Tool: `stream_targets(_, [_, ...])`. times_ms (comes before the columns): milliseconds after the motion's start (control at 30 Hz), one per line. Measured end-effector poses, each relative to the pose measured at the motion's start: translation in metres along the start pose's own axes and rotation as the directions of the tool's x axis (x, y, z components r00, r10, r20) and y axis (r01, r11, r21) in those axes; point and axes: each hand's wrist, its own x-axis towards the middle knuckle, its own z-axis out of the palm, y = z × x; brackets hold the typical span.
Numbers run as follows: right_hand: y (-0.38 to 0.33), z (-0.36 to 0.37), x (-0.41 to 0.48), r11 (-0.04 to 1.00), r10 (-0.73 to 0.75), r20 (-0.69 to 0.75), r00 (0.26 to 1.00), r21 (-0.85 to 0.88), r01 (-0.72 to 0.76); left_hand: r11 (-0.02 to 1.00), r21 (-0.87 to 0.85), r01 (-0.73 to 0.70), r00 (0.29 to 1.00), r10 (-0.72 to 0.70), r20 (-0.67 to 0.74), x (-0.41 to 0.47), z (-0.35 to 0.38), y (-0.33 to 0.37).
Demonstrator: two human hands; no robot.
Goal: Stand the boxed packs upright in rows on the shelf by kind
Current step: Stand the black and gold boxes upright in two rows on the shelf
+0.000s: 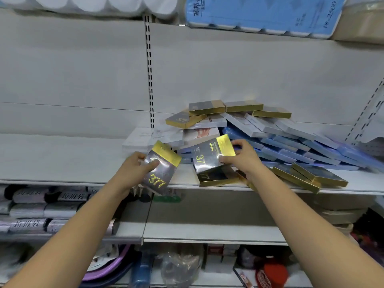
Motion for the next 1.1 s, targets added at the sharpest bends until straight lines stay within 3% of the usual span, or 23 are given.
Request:
stream_targets(133, [-0.018, 0.004, -0.009, 0.930, -0.029, -0.096, 0.995, 0.361, 0.062, 0.966, -0.251, -0.062, 0.998, 0.054, -0.041, -0.006, -0.016, 0.000])
stream_targets(267, [-0.035, 0.017, -0.015, 0.807, -0.075, -0.036, 0.997, 0.584, 0.082, 0.922, -0.370, -0.117, 0.992, 0.087, -0.097, -0.010, -0.032, 0.000])
stream_targets(500, [-0.055, 0.073, -0.003, 0.738, -0.106, 0.218, 0.970, 0.672, -0.070, 0.900, -0.420, -0.117, 0.976, 0.026, -0.217, -0.007, -0.073, -0.009])
stream_targets(633, [-0.073, 0.120, 0.007, 0.768, -0.231, 0.445, 0.865, 0.629, -0.118, 0.894, -0.434, -0.114, 0.948, -0.033, -0.317, -0.011, -0.106, -0.009])
stream_targets(800, [-0.107, 0.195, 0.005, 0.770, -0.274, 0.452, 0.849, 0.632, -0.089, 0.901, -0.410, -0.143, 0.899, -0.055, -0.435, -0.031, -0.169, -0.022])
stream_targets(1100, [-0.173, 0.366, -0.025, 0.808, -0.376, 0.562, 0.737, 0.587, -0.035, 0.901, -0.404, -0.157, 0.815, -0.112, -0.568, -0.058, -0.326, -0.079])
